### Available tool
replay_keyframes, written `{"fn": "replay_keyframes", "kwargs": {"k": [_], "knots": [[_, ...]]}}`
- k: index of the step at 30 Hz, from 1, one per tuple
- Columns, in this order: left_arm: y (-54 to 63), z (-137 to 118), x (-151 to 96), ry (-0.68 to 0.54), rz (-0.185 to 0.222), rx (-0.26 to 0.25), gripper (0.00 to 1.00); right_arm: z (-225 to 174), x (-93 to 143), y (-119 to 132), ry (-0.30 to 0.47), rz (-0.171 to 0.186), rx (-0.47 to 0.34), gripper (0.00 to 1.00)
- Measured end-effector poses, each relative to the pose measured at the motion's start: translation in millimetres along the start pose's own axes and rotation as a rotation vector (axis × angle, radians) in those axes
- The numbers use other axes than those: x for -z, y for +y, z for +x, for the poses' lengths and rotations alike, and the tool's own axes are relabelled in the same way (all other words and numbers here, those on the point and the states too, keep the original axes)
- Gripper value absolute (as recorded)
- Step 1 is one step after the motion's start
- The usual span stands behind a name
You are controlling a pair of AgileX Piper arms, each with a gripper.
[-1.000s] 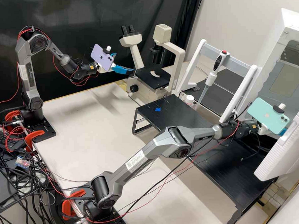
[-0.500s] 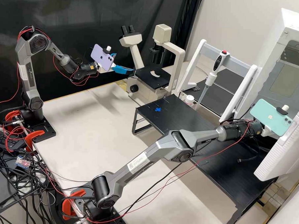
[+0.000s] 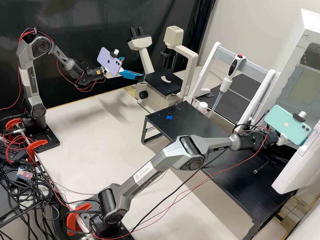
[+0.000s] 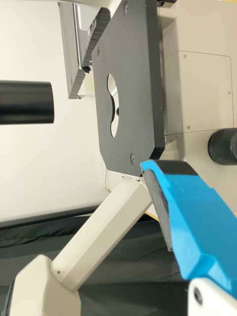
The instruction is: Move the petri dish to the microscope
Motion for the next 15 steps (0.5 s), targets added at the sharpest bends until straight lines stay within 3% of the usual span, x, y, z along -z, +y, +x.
{"fn": "replay_keyframes", "kwargs": {"k": [1,15], "knots": [[0.0,0,0,0.000,0.000,0.000,1.00,-1,1,0,0.002,-0.018,0.001,0.00],[0.0,0,0,0.000,0.000,0.000,1.00,-18,7,3,0.050,-0.016,-0.011,0.00]]}}
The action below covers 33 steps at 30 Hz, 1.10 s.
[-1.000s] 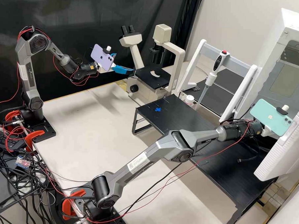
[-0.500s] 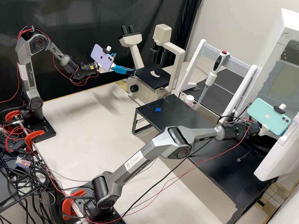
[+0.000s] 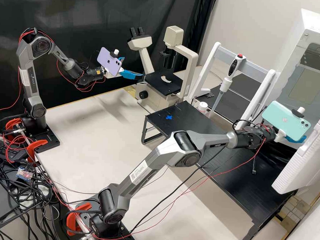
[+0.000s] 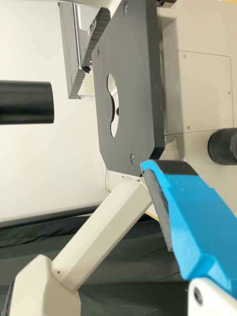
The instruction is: Move the petri dish to the microscope
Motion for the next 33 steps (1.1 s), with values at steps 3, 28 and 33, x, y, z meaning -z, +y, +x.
{"fn": "replay_keyframes", "kwargs": {"k": [3,28,33], "knots": [[0.0,0,0,0.000,0.000,0.000,1.00,-4,-1,0,0.000,0.001,-0.010,0.00],[0.0,0,0,0.000,0.000,0.000,1.00,-142,-13,6,-0.160,-0.076,0.037,0.00],[0.0,0,0,0.000,0.000,0.000,1.00,-178,-12,-7,-0.126,-0.066,0.090,0.00]]}}
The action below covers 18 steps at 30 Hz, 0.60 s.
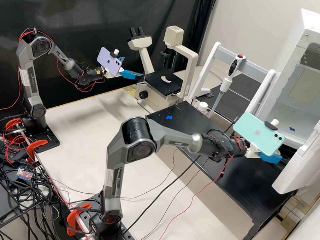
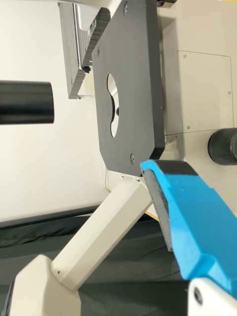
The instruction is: Move the petri dish to the microscope
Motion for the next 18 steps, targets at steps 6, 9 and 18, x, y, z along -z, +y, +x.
{"fn": "replay_keyframes", "kwargs": {"k": [6,9,18], "knots": [[0.0,0,0,0.000,0.000,0.000,1.00,-43,8,-17,0.042,-0.027,0.017,0.00],[0.0,0,0,0.000,0.000,0.000,1.00,-67,14,-25,0.076,-0.042,0.015,0.00],[0.0,0,0,0.000,0.000,0.000,1.00,-114,49,-64,0.243,-0.092,0.078,0.00]]}}
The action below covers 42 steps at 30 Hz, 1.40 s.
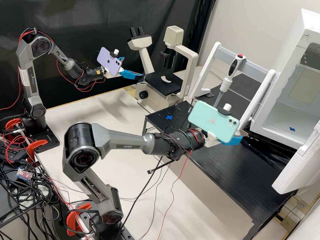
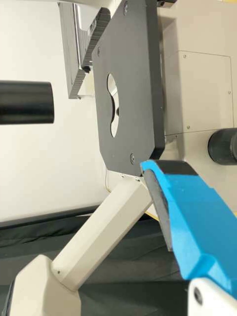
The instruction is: Move the petri dish to the microscope
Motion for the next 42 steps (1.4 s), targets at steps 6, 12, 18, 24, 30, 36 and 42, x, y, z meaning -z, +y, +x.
{"fn": "replay_keyframes", "kwargs": {"k": [6,12,18,24,30,36,42], "knots": [[0.0,0,0,0.000,0.000,0.000,1.00,-6,44,-35,0.179,-0.065,0.118,0.00],[0.0,0,0,0.000,0.000,0.000,1.00,-7,82,-69,0.305,-0.111,0.240,0.00],[0.0,0,0,0.000,0.000,0.000,1.00,11,110,-95,0.340,-0.125,0.339,0.00],[0.0,0,0,0.000,0.000,0.000,1.00,43,131,-121,0.310,-0.081,0.424,0.00],[0.0,0,0,0.000,0.000,0.000,1.00,69,142,-138,0.253,-0.022,0.455,0.00],[0.0,0,0,0.000,0.000,0.000,1.00,83,154,-145,0.243,-0.024,0.449,0.00],[0.0,0,0,0.000,0.000,0.000,1.00,82,163,-140,0.264,-0.024,0.430,0.00]]}}
